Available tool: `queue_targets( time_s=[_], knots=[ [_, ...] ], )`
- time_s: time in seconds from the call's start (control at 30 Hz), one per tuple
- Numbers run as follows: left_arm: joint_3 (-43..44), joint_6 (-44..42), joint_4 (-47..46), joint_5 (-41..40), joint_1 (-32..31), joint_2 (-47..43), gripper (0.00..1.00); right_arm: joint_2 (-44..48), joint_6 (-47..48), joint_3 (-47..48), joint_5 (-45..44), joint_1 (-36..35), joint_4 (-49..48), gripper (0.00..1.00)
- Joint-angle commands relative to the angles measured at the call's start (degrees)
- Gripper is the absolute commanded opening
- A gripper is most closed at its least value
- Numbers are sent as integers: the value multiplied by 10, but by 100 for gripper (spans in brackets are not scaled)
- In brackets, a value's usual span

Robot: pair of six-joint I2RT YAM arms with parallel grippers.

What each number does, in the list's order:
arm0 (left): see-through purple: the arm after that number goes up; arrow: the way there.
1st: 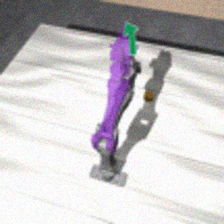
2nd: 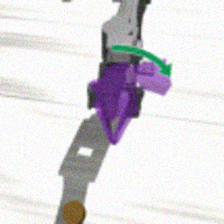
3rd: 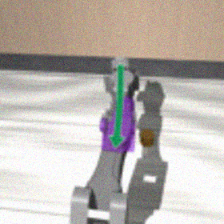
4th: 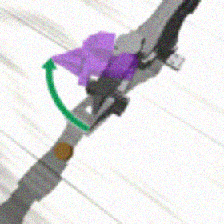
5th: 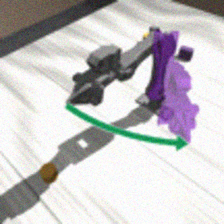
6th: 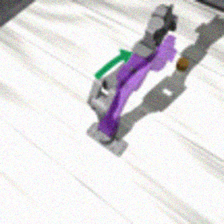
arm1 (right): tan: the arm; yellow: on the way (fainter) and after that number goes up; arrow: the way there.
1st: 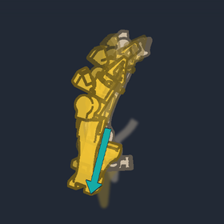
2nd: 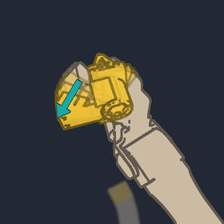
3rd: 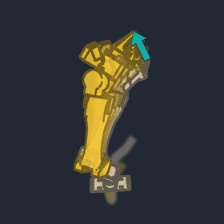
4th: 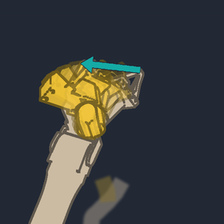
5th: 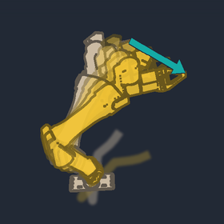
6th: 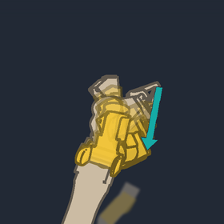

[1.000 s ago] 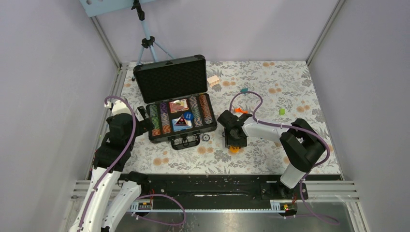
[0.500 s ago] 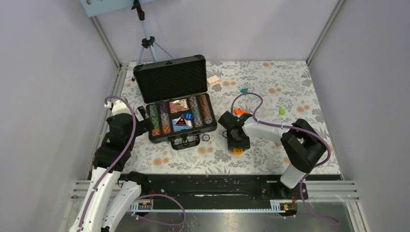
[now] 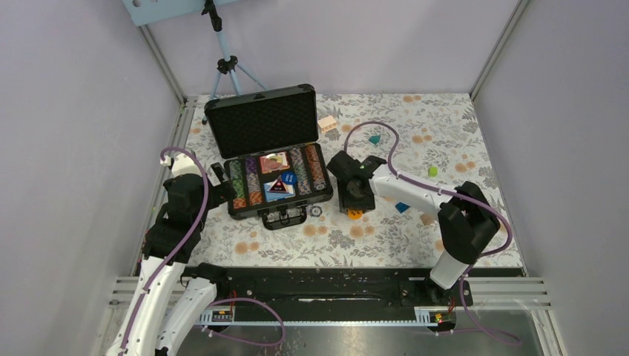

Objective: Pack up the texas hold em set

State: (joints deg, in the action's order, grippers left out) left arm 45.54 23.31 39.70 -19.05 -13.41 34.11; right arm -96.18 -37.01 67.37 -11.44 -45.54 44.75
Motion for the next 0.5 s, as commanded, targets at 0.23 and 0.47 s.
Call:
queue_targets(
  time_s=[0.23,0.47],
  knots=[
    [-1,-9,-25,-2,-2,-9,99,-165,64,327,14,-39,72,58],
    [-3,-9,-25,-4,-2,-11,99,-336,101,583,35,-61,122,58]
  ],
)
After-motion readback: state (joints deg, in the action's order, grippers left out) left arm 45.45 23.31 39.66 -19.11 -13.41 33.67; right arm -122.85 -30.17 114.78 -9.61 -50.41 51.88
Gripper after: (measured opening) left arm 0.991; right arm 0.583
